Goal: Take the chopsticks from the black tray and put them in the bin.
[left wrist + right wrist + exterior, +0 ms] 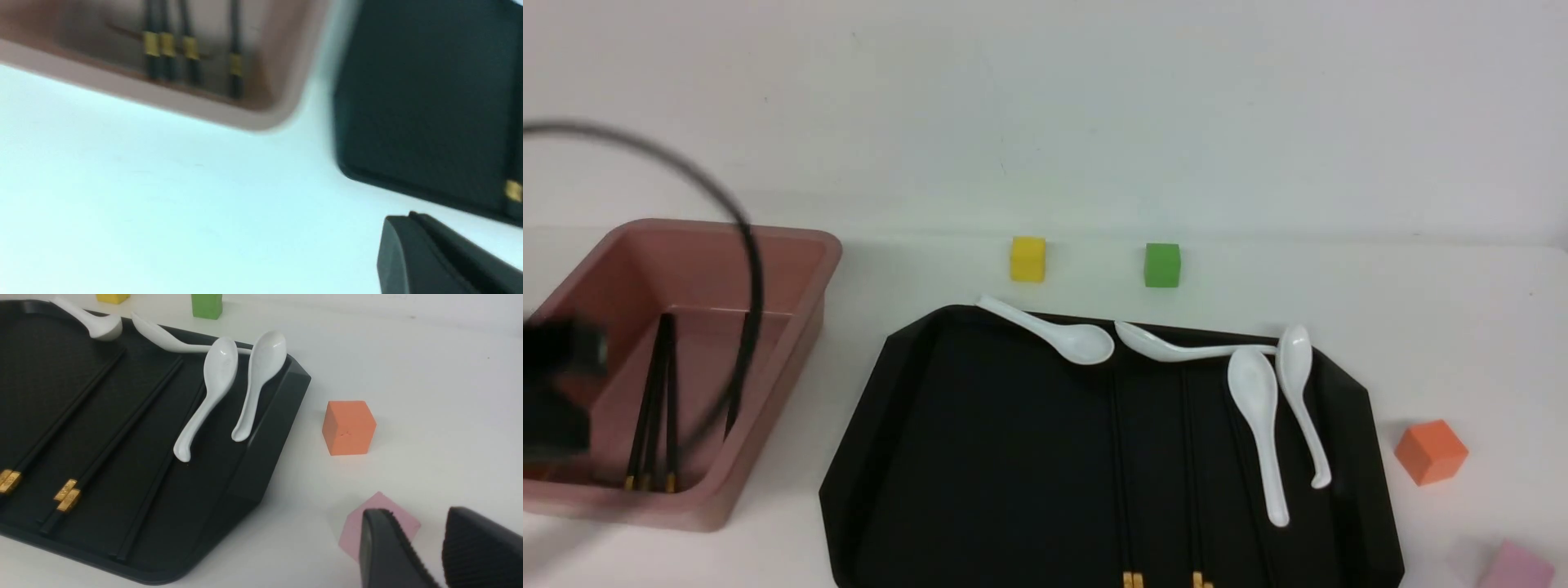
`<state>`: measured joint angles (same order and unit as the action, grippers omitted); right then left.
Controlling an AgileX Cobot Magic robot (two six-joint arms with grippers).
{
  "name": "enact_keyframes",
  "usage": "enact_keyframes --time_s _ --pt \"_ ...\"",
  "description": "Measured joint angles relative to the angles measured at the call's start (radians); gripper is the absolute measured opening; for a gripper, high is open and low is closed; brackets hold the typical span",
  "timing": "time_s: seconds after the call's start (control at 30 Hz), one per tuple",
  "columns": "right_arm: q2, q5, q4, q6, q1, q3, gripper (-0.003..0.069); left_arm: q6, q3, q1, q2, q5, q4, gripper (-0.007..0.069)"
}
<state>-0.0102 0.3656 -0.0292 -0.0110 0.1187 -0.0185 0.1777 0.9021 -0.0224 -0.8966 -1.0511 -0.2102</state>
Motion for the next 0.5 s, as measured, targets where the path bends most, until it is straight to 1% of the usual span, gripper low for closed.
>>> enact_keyframes --time_s 0.17,0.27,0.33,0.5 --pt "0.0 0.0 0.0 0.0 0.0 0.0 0.024 -0.084 -0.24 0.0 0.217 0.229 -0.125 -0.0013" --pt "0.0 0.0 0.0 0.0 0.0 0.0 0.024 -0.097 -0.347 0.0 0.306 0.339 -0.155 -0.0013" --pt "0.0 0.0 0.0 0.0 0.0 0.0 0.024 -0.101 -0.394 0.0 0.345 0.371 -0.161 -0.0013" --pt "0.0 0.0 0.0 0.0 0.0 0.0 0.024 -0.104 -0.448 0.0 0.371 0.374 -0.162 -0.0013"
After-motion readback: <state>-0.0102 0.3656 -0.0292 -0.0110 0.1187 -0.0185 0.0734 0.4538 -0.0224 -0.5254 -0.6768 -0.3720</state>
